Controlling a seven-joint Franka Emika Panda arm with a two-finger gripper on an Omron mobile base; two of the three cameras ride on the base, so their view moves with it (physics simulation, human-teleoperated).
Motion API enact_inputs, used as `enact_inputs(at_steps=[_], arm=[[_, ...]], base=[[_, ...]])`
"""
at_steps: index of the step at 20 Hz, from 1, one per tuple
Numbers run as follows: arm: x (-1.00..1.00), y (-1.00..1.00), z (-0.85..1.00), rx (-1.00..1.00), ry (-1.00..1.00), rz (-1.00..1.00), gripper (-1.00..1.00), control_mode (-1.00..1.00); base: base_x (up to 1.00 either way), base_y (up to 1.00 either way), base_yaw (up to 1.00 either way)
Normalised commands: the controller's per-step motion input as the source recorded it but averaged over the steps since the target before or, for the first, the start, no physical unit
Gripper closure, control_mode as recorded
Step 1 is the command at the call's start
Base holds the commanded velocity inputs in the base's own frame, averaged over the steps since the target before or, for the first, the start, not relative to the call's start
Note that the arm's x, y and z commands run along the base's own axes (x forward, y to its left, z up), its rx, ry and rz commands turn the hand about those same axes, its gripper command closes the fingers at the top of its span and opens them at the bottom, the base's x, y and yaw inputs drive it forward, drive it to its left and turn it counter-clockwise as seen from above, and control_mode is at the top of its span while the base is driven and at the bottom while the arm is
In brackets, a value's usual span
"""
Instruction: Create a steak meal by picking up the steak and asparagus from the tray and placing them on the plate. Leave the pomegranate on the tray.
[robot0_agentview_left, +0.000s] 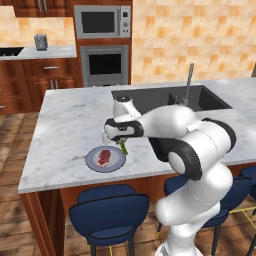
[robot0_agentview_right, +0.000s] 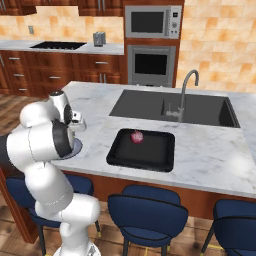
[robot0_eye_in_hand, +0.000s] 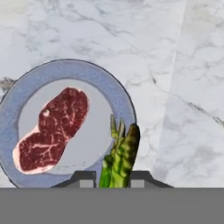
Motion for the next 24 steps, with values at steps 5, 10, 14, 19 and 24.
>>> enact_inputs(at_steps=[5, 10, 14, 19, 24], arm=[[0.0, 0.21, -0.41, 0.0, 0.0, 0.0, 1.0, -1.0], [0.0, 0.09, -0.38, 0.0, 0.0, -0.02, 1.0, -1.0], [0.14, 0.01, -0.3, 0.0, 0.0, -0.03, 1.0, -1.0], [0.29, 0.0, -0.22, 0.0, 0.02, -0.06, 1.0, -1.0], [0.32, 0.07, -0.18, 0.0, 0.05, -0.1, 1.0, -1.0]], base=[[0.0, 0.0, 0.0], [0.0, 0.0, 0.0], [0.0, 0.0, 0.0], [0.0, 0.0, 0.0], [0.0, 0.0, 0.0]])
